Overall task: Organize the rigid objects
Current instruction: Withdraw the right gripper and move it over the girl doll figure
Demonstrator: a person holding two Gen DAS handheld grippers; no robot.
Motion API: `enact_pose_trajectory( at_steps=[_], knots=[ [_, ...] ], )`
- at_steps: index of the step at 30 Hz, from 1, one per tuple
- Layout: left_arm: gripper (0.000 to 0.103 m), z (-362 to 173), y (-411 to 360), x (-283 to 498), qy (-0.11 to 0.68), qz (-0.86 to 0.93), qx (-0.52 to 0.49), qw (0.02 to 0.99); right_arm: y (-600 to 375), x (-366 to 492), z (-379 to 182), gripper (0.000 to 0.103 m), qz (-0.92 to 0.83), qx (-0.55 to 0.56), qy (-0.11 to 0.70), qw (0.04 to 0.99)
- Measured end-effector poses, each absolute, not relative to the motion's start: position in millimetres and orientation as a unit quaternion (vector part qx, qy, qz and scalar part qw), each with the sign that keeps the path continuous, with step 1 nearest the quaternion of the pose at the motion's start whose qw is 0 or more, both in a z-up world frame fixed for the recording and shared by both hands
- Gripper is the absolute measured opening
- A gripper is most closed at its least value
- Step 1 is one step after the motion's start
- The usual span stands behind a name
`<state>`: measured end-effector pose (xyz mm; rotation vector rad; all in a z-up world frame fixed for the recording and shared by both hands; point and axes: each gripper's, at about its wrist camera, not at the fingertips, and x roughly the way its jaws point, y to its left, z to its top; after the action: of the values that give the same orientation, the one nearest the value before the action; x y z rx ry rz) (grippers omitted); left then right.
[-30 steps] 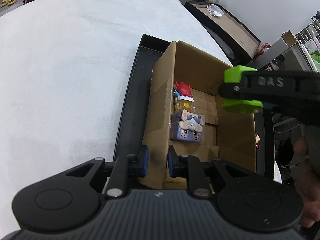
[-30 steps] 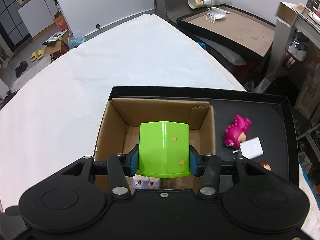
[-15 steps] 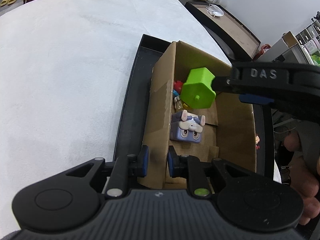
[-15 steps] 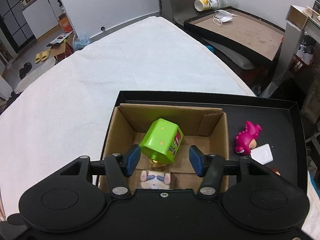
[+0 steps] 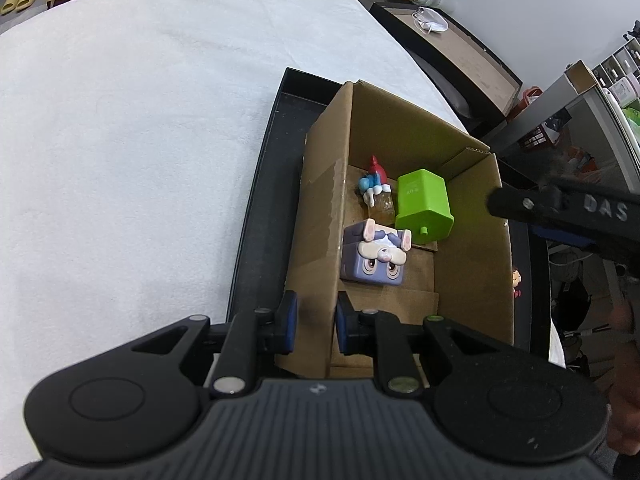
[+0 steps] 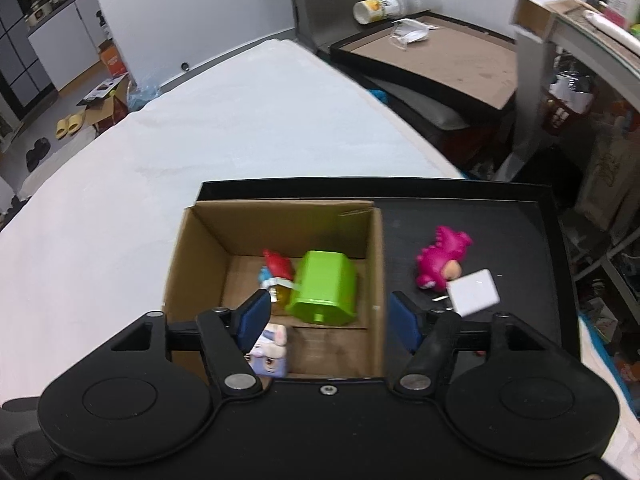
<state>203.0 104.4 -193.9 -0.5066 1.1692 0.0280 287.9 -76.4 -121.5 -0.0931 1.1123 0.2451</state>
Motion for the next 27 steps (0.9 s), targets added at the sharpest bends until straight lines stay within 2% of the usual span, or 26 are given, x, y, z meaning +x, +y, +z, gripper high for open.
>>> enact_pose_trajectory(
  at_steps=[12, 20, 24, 27],
  knots=[
    [0.019, -192.1, 99.4, 202.5, 0.547, 0.018, -0.227, 0.806, -117.2, 278.1, -112.7, 0.082, 0.098, -0.040, 0.519, 0.848],
    [0.019, -190.6, 95.9, 202.5, 0.547, 0.029, -0.213, 0.809, -142.2, 275.1, -115.9, 0.086, 0.091, -0.035, 0.506, 0.857],
    [0.019, -191.0, 93.8, 203.2, 0.549, 0.032, -0.209, 0.808, -153.5, 271.5, -117.4, 0.095, 0.091, -0.038, 0.493, 0.864],
    [0.019, -191.0, 92.2, 204.1, 0.551, 0.035, -0.205, 0.808, -160.3, 269.7, -120.8, 0.095, 0.087, -0.049, 0.492, 0.865]
  ],
)
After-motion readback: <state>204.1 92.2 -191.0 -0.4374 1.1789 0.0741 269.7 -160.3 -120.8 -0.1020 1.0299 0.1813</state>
